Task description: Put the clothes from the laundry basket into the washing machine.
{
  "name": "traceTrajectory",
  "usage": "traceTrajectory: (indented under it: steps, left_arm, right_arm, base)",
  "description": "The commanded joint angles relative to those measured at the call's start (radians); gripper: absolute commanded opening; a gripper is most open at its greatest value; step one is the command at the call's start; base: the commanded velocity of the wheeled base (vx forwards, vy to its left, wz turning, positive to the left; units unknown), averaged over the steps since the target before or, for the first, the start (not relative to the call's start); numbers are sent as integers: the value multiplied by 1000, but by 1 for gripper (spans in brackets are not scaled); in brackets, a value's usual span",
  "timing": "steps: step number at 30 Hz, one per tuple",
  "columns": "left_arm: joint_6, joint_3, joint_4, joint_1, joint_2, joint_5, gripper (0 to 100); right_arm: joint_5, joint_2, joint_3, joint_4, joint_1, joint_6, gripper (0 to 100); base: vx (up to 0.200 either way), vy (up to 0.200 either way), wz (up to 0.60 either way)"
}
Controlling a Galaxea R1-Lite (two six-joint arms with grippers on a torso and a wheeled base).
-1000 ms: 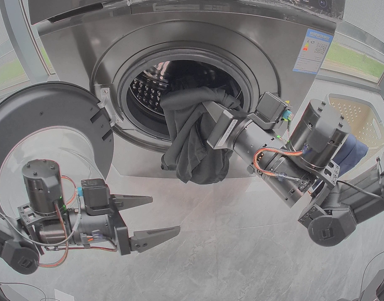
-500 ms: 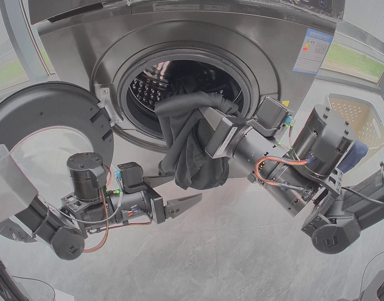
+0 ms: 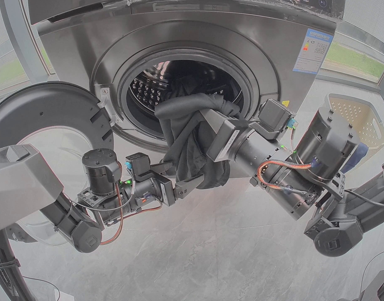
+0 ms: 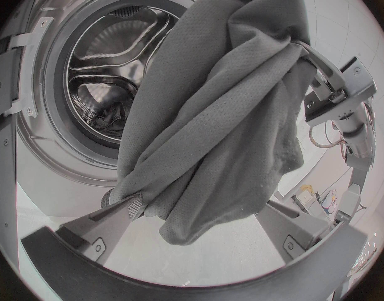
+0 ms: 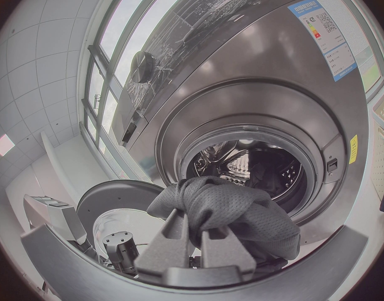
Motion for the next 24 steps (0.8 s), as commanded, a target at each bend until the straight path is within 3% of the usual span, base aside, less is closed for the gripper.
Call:
traceTrajectory:
  steps: [1,5,6,24]
  left_arm:
    - [-10,-18,-3,1,9,7,100]
    - [-14,-27,-11,-3,9,7,100]
    - [-14,-25,-15,-6,9,7,0]
    - [-8,159,-121,-48,-78,6,0]
  right_arm:
    - [0,-2,1,0,2,0,0]
    - [-3,-2,3,0,3,0,0]
    - [-3,-2,4,0,3,0,0]
    - [-3,12,17,0,-24,-6,0]
  base:
    - [0,0,0]
    - [0,0,0]
    - [0,0,0]
    - [0,0,0]
